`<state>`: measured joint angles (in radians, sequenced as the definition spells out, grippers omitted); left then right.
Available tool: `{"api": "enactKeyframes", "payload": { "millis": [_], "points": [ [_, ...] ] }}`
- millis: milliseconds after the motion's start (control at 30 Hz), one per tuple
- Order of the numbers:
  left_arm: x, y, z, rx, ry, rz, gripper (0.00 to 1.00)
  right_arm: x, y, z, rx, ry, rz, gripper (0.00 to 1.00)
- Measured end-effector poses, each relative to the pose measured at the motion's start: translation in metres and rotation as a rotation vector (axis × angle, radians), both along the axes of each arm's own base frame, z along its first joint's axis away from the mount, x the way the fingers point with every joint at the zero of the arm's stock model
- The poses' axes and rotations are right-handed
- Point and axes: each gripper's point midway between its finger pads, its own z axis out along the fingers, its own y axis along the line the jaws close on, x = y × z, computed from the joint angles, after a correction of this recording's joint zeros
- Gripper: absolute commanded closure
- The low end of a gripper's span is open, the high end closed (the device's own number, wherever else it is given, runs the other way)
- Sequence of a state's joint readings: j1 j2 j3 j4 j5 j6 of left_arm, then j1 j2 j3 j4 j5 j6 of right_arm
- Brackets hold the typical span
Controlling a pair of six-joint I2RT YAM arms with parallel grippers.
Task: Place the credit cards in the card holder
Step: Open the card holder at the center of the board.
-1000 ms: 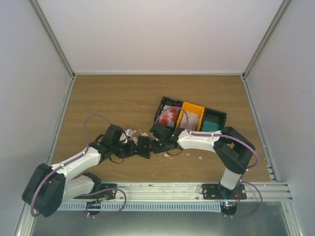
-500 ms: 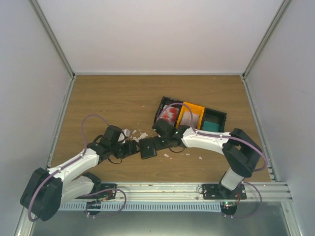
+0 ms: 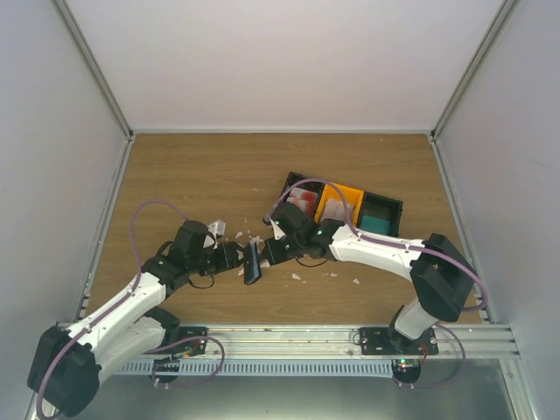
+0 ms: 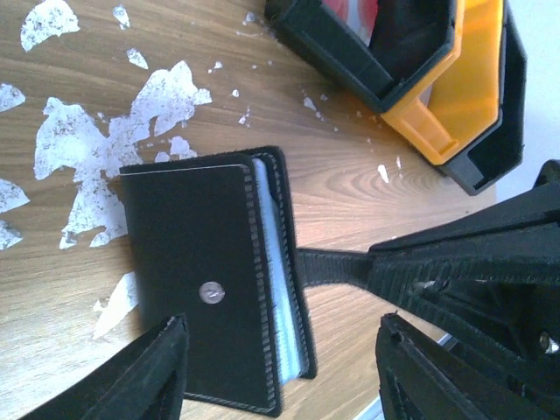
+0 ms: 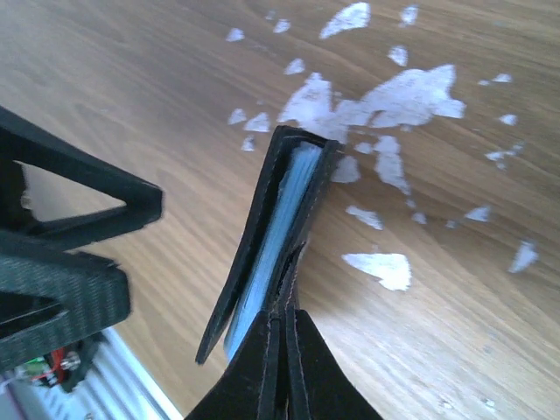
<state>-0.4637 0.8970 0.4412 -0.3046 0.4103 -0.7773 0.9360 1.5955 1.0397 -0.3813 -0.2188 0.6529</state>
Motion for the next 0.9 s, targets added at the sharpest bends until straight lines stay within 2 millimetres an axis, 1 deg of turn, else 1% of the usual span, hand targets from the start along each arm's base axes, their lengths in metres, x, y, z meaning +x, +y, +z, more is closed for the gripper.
{"api": "enactKeyframes", "payload": {
  "millis": [200, 333, 467, 633, 900],
  "points": [
    [0.001, 0.0, 0.011, -0.018, -0.039, 0.004, 0.53, -0.003, 0.016, 0.013, 0.098, 0.012, 0.054, 0.99],
    [0.0, 0.0, 0.014, -0.028, -0.05, 0.001, 0.57, -0.002, 0.019, 0.016, 0.13, 0.01, 0.064, 1.0],
    [0.0, -0.001, 0.015, -0.033, -0.052, -0.002, 0.6, 0.001, 0.018, 0.015, 0.13, 0.006, 0.054, 1.0],
    [0.0, 0.001, 0.009, -0.017, -0.038, 0.007, 0.6, 0.011, 0.005, 0.002, 0.056, -0.025, -0.004, 1.0],
    [-0.001, 0.009, -0.021, 0.045, 0.04, 0.033, 0.59, 0.019, -0.028, -0.025, -0.118, -0.054, -0.095, 1.0]
  ]
}}
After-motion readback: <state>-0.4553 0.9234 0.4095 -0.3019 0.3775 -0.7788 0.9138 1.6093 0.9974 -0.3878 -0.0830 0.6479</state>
